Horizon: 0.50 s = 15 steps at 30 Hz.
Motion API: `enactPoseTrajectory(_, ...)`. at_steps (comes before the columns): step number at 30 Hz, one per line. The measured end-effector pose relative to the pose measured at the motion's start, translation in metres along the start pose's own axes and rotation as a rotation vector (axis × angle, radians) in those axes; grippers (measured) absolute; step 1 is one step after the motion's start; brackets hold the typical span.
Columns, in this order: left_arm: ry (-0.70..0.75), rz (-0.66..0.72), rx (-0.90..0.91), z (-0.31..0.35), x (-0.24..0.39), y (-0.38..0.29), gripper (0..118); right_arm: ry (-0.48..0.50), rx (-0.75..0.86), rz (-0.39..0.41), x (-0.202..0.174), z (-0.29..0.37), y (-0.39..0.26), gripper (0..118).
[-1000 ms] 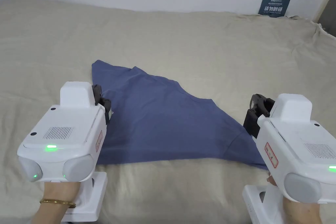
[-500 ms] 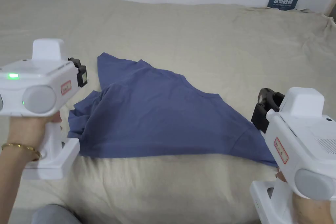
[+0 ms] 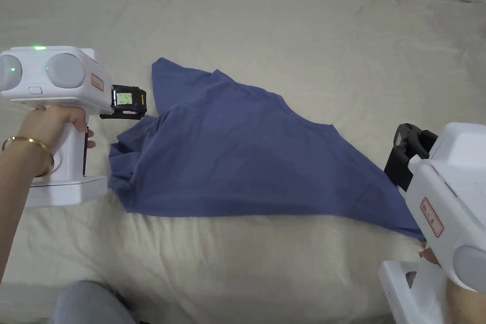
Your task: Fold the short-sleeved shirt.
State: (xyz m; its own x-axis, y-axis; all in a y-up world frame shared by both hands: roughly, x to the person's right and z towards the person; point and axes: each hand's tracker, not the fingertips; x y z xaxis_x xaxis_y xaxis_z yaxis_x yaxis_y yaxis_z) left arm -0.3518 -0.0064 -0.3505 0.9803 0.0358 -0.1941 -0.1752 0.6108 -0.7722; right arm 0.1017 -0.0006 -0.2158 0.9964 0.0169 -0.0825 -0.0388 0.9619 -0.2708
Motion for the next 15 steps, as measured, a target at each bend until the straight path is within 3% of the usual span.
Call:
enactPoseTrajectory(9,0.092,0.007,-0.212,-0.08,-0.018,-0.003,113,-0.035,-0.044,0.016,0.001,-0.012,-0.007,0)
enactPoseTrajectory(15,0.101,0.053,-0.262,-0.105,-0.028,-0.011,76,-0.053,-0.075,0.025,0.0,-0.022,-0.012,0)
